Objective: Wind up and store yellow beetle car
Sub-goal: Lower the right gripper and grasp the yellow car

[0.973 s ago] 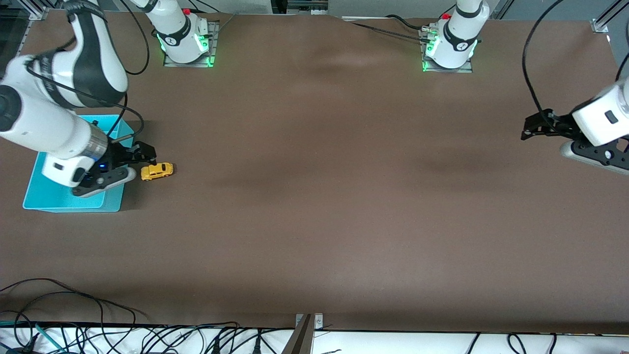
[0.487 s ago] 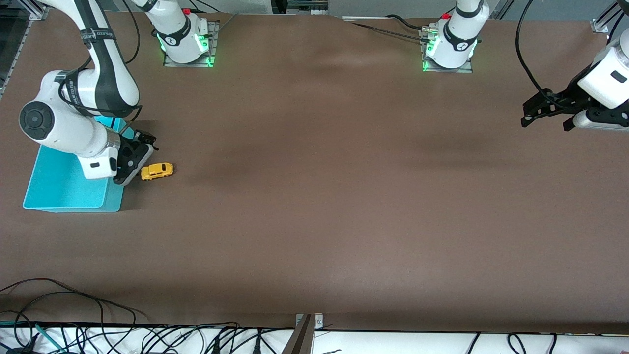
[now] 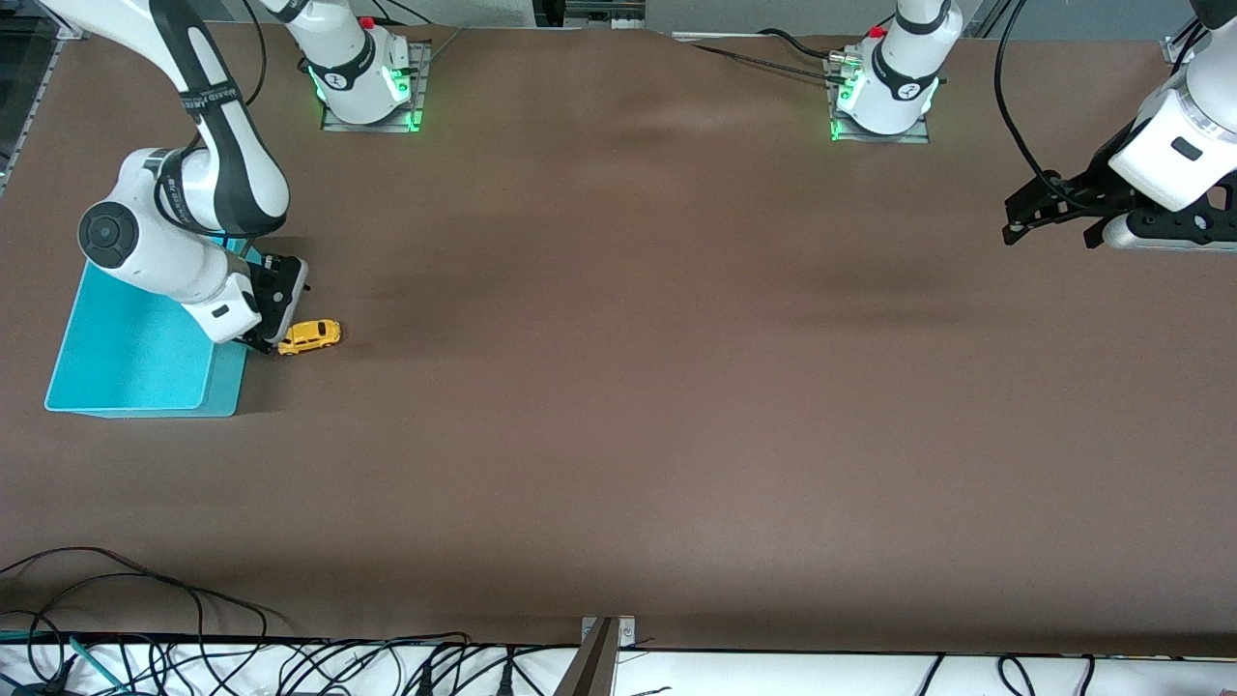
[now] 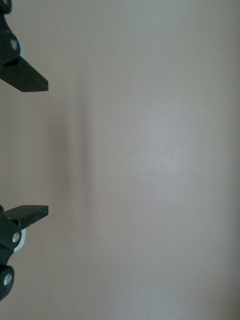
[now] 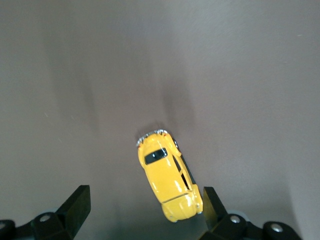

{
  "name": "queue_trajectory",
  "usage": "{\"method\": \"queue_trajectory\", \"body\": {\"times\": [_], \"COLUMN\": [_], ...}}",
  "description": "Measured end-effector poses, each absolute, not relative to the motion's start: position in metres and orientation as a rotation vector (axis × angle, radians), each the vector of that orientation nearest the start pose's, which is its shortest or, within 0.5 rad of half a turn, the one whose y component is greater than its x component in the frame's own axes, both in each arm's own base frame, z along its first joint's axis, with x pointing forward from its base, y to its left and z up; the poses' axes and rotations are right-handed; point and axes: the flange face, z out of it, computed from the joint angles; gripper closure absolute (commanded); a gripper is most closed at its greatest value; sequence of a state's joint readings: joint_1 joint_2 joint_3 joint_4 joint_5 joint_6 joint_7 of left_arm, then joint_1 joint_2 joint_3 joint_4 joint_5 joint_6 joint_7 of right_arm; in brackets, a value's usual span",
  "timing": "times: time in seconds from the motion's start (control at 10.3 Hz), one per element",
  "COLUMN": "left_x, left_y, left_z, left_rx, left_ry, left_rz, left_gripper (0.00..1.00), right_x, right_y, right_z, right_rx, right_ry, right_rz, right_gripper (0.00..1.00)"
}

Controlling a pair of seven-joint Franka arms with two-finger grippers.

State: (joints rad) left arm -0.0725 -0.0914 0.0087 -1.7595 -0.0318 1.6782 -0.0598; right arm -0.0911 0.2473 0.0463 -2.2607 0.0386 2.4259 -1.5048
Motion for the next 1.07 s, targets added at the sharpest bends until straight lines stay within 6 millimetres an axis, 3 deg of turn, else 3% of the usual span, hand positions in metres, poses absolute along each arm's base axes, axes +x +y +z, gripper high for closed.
{"method": "queue_trajectory", "body": {"times": [0.39,0.78,0.97,1.07], "left_x": [0.53,0.53,0.53,0.53], "left_y": [-0.039,-0.039,-0.039,-0.039], "left_z": [0.593,0.593,0.593,0.593], "left_rx": [-3.173,-3.173,-3.173,-3.173], "left_ry": [-0.015,-0.016,-0.017,-0.017], "left_rz": [0.007,0.008,0.008,0.008], "left_gripper": [0.0,0.0,0.0,0.0], "right_x": [0.53,0.534,0.534,0.534], "right_y": [-0.046,-0.021,-0.021,-0.022], "right_z": [0.204,0.204,0.199,0.195], "right_rx": [-2.155,-2.096,-2.099,-2.098], "right_ry": [-2.218,-2.28,-2.281,-2.281], "right_rz": [-0.011,-0.046,-0.052,-0.051], "right_gripper": [0.0,0.0,0.0,0.1]}}
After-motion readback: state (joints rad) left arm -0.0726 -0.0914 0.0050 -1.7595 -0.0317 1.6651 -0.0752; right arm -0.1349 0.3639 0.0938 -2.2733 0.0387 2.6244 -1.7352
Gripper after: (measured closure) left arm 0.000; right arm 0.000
